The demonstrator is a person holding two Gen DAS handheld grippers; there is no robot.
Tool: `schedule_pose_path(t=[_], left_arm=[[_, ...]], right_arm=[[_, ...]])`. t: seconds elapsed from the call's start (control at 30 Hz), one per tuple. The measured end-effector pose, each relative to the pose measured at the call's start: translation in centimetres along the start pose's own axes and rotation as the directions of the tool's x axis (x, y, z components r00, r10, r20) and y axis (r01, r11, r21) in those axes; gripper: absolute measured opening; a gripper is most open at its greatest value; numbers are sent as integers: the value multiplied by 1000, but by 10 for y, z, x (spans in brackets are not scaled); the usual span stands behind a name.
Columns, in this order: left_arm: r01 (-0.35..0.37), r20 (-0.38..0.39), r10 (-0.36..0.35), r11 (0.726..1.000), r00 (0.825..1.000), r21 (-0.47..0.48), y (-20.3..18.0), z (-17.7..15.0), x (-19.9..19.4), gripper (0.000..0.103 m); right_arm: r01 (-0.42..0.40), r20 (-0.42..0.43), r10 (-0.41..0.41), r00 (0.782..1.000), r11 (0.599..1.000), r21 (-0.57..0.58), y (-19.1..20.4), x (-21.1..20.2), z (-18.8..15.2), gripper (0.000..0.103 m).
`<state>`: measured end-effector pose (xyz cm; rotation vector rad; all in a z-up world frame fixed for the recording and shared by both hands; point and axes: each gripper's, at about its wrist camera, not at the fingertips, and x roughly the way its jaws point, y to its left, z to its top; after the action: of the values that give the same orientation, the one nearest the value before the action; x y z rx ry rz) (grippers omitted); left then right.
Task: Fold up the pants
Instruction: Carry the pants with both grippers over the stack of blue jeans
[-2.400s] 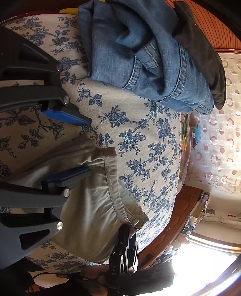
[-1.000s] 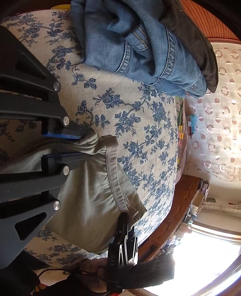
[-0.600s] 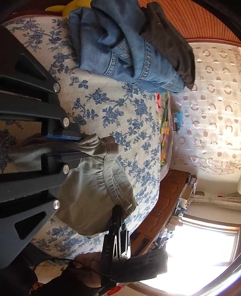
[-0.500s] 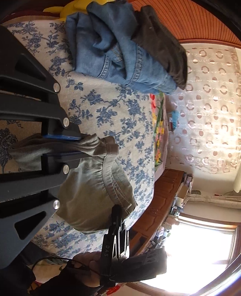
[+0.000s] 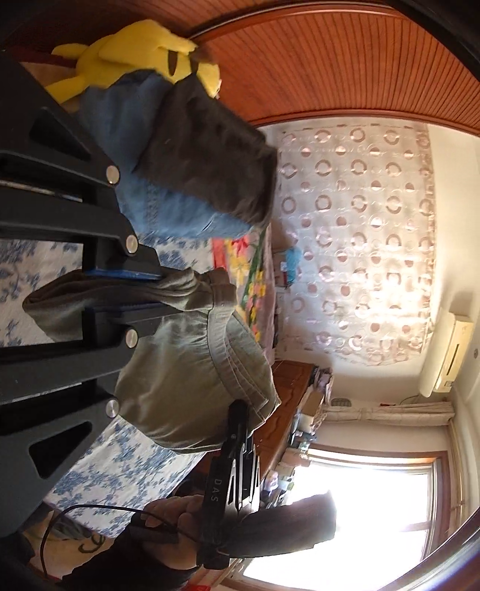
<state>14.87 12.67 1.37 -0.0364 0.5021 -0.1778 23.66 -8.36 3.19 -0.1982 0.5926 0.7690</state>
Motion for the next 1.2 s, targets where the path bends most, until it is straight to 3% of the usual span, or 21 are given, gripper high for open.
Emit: schedule_pose_path(t=[0.33, 0.87, 1.2], left_arm=[[-98, 27, 98, 995, 995, -29, 53, 24, 15, 6], [-153, 10, 154, 986, 988, -62, 72, 45, 39, 6], [-199, -7, 200, 968, 980, -156, 102, 37, 36, 6]], right_arm=[[-19, 46, 23, 999, 996, -82, 20, 54, 69, 14], [-26, 18, 28, 999, 995, -96, 12, 123, 111, 14], [-55, 14, 60, 998, 969, -240, 59, 173, 161, 14]])
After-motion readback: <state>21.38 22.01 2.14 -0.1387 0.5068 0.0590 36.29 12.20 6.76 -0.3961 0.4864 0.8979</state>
